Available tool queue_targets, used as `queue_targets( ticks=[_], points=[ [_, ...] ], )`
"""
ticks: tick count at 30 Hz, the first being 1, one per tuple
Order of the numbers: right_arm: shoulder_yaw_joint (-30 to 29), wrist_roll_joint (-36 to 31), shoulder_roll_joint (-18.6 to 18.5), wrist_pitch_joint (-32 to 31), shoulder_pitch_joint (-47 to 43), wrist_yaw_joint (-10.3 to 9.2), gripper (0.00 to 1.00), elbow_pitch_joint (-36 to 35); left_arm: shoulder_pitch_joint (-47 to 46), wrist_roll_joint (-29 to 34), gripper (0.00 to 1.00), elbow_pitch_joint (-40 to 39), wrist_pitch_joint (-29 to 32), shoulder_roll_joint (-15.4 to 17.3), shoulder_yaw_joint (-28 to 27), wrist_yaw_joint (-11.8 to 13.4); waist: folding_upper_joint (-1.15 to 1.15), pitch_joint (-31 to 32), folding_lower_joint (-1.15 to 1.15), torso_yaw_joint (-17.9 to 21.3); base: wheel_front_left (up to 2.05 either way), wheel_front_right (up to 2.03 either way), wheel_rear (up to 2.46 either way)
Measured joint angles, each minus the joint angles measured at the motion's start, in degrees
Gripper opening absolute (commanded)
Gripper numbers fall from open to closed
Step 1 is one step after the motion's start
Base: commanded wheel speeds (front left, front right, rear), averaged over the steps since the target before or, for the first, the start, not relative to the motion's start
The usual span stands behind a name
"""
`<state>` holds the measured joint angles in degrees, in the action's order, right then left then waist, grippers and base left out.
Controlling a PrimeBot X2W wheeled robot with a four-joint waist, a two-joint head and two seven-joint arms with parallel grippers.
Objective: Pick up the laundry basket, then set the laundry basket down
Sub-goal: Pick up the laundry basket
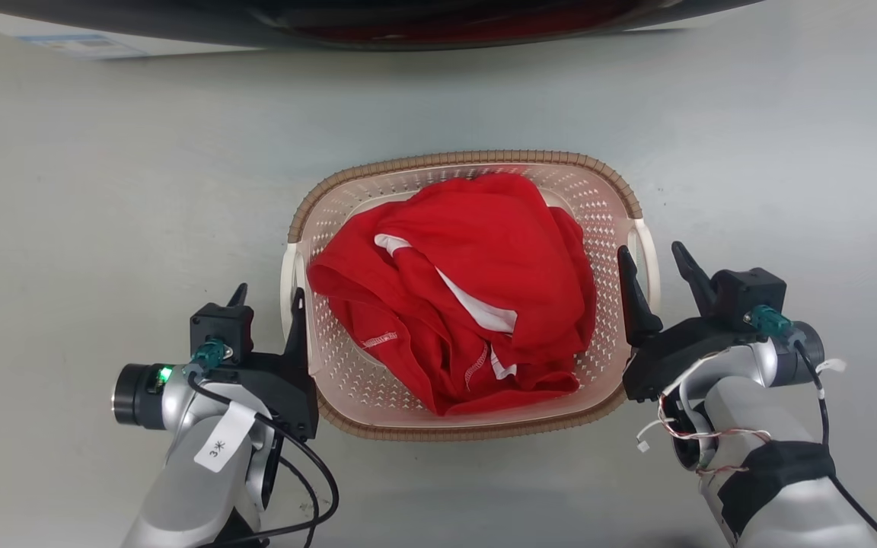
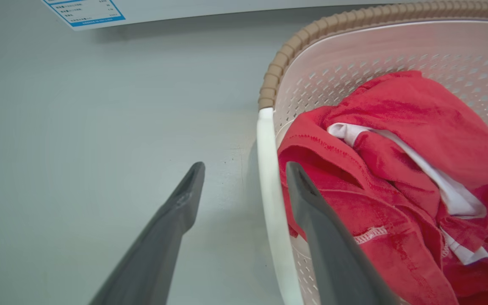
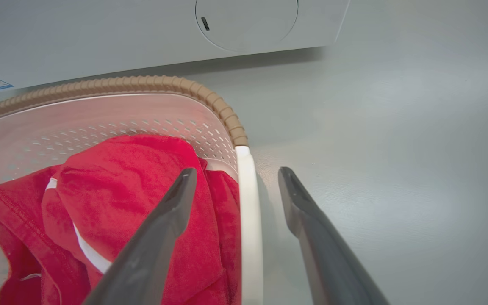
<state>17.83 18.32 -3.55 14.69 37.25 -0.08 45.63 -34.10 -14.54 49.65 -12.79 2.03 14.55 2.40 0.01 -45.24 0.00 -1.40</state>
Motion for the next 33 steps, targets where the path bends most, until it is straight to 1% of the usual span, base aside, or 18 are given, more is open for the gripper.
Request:
queue_targets(
  ticks=[2,12,13,18,20,24,25,33],
  points=[
    [0.8,0.5,0.0,0.0,0.7,-0.36,1.00,0.9,-0.4,-0.8,1.00,0.4,0.0,0.0,0.9,-0.4,0.00,-0.6,0.00,-0.1,0.00,0.00,0.00],
    [3.9,3.2,0.0,0.0,3.8,-1.09,1.00,2.8,-2.4,-6.5,1.00,2.1,-0.4,-0.1,4.5,-0.3,0.00,-3.2,0.00,0.1,0.00,0.00,0.00],
    [4.1,3.5,0.0,0.0,4.0,-1.38,1.00,3.1,-2.6,-6.9,1.00,2.2,-0.4,-0.1,4.8,-0.1,0.00,-3.4,0.00,0.1,0.00,0.00,0.00],
    [5.5,4.1,0.0,0.0,5.5,-1.52,1.00,4.9,-4.4,-9.0,1.00,2.9,-0.4,-0.2,6.8,0.2,0.00,-4.7,0.00,0.3,0.00,0.00,0.00],
    [6.1,4.7,-0.1,0.0,5.9,-1.96,1.00,5.2,-4.6,-10.0,1.00,3.4,-0.2,-0.2,7.4,0.7,0.00,-5.1,0.00,0.3,0.00,0.00,0.00],
    [7.4,6.0,-0.1,0.0,6.6,-2.01,1.00,6.4,-4.7,-10.8,1.00,4.2,0.1,-0.2,8.6,0.8,0.00,-6.0,0.00,0.3,0.00,0.00,0.00],
    [7.6,6.5,-0.1,0.0,7.0,-2.01,1.00,6.5,-4.9,-11.1,1.00,4.4,0.1,-0.2,8.8,1.2,0.00,-6.2,0.01,0.3,0.00,0.00,0.00],
    [10.3,8.1,-0.1,0.0,8.0,-2.70,1.00,8.5,-6.4,-13.8,1.00,5.6,0.4,-0.2,11.4,1.8,-0.01,-7.2,0.00,0.1,0.00,0.00,0.00]
  ],
)
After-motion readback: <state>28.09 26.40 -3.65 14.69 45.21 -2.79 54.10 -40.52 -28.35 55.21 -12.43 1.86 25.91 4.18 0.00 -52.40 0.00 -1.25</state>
